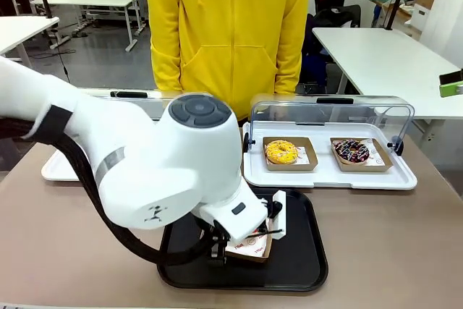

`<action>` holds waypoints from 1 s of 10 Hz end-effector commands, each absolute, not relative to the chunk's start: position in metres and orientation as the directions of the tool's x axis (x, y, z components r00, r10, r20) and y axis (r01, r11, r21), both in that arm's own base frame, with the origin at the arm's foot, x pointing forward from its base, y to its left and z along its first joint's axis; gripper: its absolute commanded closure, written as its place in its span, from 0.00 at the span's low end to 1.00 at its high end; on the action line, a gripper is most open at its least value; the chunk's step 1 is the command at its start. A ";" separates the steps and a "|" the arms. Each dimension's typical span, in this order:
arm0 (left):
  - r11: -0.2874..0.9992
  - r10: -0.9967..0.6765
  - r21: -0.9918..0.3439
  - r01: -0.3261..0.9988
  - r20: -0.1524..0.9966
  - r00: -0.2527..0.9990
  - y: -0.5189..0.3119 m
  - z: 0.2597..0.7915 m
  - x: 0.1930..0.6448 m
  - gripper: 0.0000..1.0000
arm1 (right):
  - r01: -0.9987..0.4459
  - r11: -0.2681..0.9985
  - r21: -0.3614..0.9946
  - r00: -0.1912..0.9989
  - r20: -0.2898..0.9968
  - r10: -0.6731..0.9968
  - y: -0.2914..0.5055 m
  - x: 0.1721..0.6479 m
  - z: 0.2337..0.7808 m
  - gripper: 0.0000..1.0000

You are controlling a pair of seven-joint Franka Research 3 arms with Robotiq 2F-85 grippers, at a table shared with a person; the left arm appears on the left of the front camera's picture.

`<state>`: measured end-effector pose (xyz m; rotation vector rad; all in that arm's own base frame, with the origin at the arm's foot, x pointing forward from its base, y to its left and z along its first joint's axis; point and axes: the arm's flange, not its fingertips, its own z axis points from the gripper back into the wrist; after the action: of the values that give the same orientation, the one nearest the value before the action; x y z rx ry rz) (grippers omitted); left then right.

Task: Move the first donut from the left to the tray.
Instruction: Pick up the Paper togo box containing the Donut indicated by the person and place it on the Handle tray.

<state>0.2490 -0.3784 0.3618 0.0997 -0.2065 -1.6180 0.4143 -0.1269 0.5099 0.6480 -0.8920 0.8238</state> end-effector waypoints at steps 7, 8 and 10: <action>-0.024 -0.997 0.213 0.977 0.063 -0.038 -0.374 0.401 0.248 0.00 | -0.842 0.523 0.127 0.340 0.880 0.333 -0.127 0.416 0.511 0.00; -0.024 -0.997 0.213 0.977 0.063 -0.038 -0.374 0.401 0.248 0.00 | -0.842 0.523 0.127 0.340 0.880 0.333 -0.127 0.416 0.511 0.00; -0.024 -0.997 0.213 0.977 0.063 -0.038 -0.374 0.401 0.248 0.00 | -0.842 0.523 0.127 0.340 0.880 0.333 -0.127 0.416 0.511 0.00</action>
<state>0.2470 -0.3726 0.4010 0.1197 -0.2127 -1.6030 0.4143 -0.1269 0.5099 0.6479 -0.8920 0.8238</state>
